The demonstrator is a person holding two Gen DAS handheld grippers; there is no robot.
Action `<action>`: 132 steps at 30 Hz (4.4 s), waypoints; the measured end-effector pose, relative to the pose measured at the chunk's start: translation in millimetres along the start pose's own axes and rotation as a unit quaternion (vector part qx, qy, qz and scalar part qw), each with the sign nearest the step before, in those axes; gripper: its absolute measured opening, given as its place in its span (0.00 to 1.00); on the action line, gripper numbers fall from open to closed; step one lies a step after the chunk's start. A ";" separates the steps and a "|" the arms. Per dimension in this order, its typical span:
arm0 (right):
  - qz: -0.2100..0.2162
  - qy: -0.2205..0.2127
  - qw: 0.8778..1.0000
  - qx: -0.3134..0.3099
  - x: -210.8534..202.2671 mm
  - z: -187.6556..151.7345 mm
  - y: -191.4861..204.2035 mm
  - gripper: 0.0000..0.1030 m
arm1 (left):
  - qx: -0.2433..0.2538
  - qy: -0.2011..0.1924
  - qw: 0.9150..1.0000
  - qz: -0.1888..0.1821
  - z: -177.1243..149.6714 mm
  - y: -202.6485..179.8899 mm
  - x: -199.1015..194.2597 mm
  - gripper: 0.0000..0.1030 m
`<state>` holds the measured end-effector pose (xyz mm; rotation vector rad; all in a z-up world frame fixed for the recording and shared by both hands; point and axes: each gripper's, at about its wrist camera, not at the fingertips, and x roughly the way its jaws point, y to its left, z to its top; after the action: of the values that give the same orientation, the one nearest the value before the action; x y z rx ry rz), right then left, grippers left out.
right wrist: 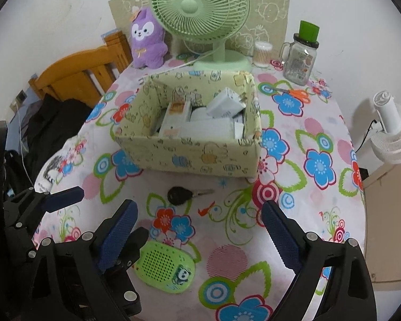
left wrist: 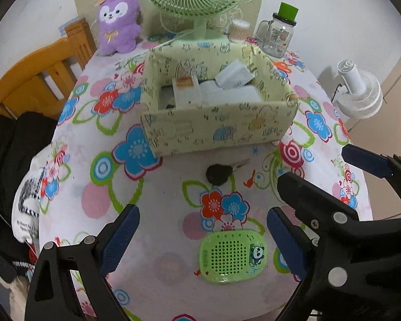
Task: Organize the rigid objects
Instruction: 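Lower the left tool to the green panda speaker while the right tool approaches the black key, then close the left tool on the green speaker while the right tool grasps the black key, then carry the green speaker with the left tool while the right carries the key to the fabric box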
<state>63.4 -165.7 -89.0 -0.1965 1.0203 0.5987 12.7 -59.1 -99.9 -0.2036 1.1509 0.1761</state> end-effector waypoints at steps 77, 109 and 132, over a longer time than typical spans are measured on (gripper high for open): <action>-0.003 0.075 0.997 -0.003 84.5 -48.5 -19.2 0.93 | 0.014 0.013 0.999 0.031 -42.7 -12.8 72.8 0.92; -0.064 0.076 0.994 0.033 149.9 5.9 42.6 0.63 | 0.041 0.034 0.999 0.013 4.7 59.8 102.8 0.92; -0.080 0.058 0.993 0.071 105.7 -12.7 16.4 0.55 | 0.075 0.017 0.997 -0.004 6.5 45.3 88.4 0.92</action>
<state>85.1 -117.8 -183.0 -0.1870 1.1426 0.3716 42.6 -10.7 -181.6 -0.0783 1.1909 0.0789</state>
